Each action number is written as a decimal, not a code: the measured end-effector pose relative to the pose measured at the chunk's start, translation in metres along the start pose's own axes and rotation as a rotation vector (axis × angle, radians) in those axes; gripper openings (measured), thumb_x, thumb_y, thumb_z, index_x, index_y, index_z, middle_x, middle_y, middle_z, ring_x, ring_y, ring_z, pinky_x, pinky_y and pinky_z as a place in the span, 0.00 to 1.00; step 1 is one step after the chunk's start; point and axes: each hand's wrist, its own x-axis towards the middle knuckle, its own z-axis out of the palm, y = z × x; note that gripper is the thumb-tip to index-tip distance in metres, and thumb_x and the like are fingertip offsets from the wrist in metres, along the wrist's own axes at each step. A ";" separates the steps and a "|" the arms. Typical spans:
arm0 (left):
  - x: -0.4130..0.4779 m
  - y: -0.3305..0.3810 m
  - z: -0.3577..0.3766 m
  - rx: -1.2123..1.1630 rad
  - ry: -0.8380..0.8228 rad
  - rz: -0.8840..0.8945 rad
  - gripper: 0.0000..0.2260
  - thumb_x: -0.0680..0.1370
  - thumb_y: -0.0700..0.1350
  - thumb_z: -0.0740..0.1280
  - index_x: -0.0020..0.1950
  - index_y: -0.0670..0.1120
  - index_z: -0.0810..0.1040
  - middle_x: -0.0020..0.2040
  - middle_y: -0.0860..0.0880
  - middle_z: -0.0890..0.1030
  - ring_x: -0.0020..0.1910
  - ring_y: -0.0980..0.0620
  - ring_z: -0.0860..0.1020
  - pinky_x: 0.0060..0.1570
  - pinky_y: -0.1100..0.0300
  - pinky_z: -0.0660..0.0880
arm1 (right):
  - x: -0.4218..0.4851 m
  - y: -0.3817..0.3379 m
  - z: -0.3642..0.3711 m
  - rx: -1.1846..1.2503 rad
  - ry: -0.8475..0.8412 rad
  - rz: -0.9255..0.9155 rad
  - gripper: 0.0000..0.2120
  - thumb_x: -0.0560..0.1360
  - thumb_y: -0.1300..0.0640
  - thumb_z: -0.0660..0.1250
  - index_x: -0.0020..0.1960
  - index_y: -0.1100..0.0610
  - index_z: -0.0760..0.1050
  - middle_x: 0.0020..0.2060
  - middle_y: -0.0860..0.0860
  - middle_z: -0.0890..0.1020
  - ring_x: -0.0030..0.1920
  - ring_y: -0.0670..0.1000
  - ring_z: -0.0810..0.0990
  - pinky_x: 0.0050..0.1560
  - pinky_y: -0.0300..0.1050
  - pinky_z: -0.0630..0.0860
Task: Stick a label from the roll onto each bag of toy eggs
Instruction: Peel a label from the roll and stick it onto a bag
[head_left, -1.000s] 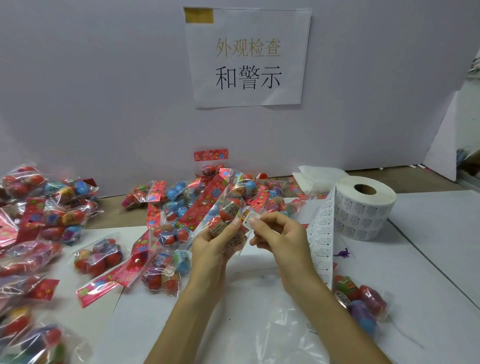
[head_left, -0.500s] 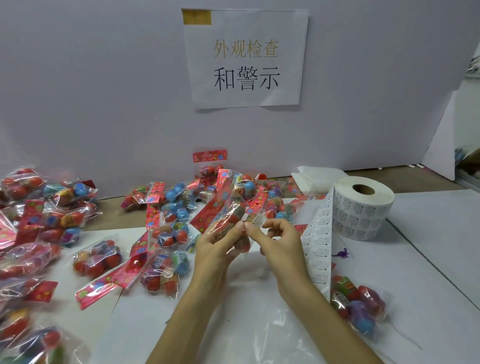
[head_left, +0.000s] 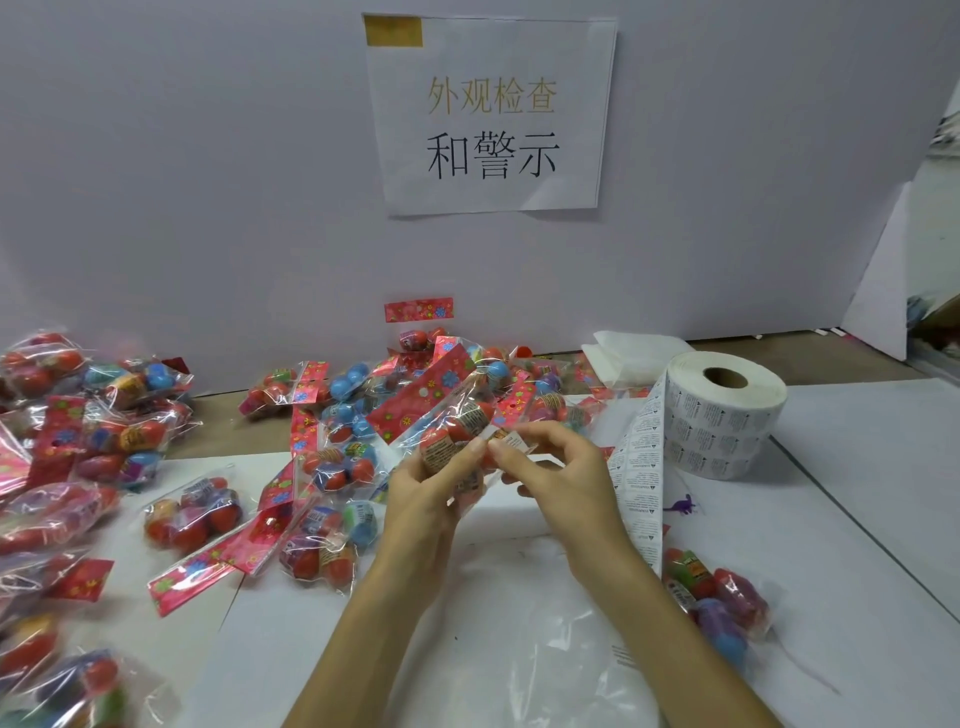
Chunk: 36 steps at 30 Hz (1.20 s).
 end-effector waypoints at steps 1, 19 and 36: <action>0.000 0.000 0.000 0.022 -0.013 0.003 0.16 0.69 0.49 0.76 0.55 0.44 0.85 0.53 0.45 0.87 0.52 0.49 0.85 0.53 0.56 0.77 | 0.000 0.000 -0.001 0.008 -0.002 -0.008 0.06 0.72 0.56 0.78 0.47 0.52 0.82 0.39 0.42 0.85 0.35 0.47 0.84 0.37 0.36 0.77; 0.006 -0.001 -0.005 0.057 0.030 -0.017 0.23 0.68 0.48 0.75 0.61 0.42 0.82 0.53 0.45 0.87 0.51 0.49 0.85 0.49 0.58 0.77 | 0.000 -0.006 -0.001 0.067 -0.044 0.048 0.09 0.76 0.52 0.74 0.48 0.58 0.82 0.42 0.54 0.86 0.39 0.53 0.87 0.42 0.43 0.83; 0.005 -0.001 -0.004 0.071 -0.020 0.034 0.26 0.70 0.39 0.79 0.66 0.43 0.75 0.55 0.42 0.86 0.54 0.42 0.86 0.50 0.56 0.83 | 0.001 0.000 -0.001 0.101 -0.044 0.058 0.06 0.76 0.58 0.74 0.46 0.61 0.80 0.41 0.55 0.85 0.40 0.53 0.87 0.42 0.44 0.83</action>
